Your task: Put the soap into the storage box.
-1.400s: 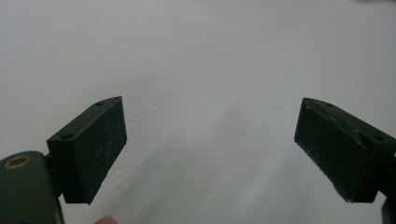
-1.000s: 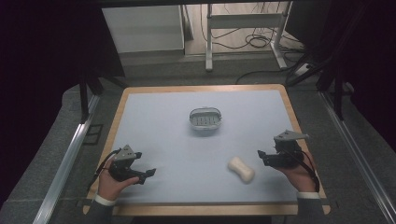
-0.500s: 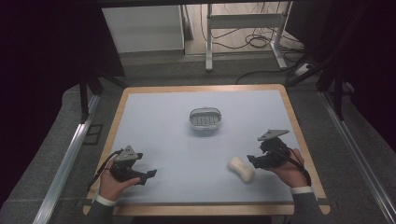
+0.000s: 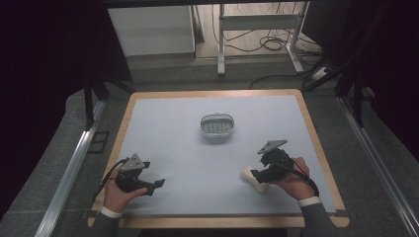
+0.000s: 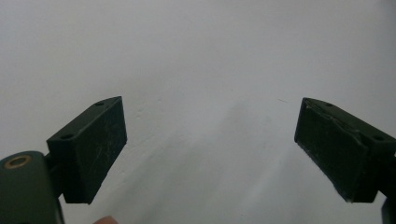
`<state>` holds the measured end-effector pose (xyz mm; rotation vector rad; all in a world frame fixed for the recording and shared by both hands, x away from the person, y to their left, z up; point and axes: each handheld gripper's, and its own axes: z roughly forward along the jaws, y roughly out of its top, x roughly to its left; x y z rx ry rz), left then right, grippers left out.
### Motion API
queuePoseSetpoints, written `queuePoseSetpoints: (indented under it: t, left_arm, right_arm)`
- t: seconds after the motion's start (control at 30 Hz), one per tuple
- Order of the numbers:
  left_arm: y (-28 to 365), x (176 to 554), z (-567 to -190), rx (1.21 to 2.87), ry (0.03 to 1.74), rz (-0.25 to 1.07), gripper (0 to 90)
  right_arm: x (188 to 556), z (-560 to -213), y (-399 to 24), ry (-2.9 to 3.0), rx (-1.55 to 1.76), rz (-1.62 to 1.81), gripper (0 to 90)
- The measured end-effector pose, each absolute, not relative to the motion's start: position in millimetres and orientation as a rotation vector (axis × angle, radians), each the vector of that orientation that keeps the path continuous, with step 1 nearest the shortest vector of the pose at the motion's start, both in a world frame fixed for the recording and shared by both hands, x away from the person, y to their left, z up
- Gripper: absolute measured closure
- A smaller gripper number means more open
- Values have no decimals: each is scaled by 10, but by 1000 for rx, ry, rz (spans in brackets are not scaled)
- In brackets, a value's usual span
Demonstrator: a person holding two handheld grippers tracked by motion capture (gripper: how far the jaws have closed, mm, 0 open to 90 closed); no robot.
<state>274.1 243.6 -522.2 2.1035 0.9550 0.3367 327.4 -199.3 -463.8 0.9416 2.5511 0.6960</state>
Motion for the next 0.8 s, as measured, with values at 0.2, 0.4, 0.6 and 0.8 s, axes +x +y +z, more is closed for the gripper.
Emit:
queuePoseSetpoints:
  t: [0.2,0.4,0.6,0.8]
  left_arm:
    - [2427,2739,-5225,2105,951,331,96]
    - [2444,2739,-5217,2100,952,335,96]
    - [2434,2736,-5218,2097,951,332,96]
    - [2446,2735,-5211,2094,950,335,97]
  right_arm:
    - [3283,-4663,-1887,2596,935,642,225]
    - [3314,-4720,-1800,2640,957,560,238]
    - [3354,-4815,-1689,2686,963,457,241]
    - [3350,-4875,-1656,2728,977,363,241]
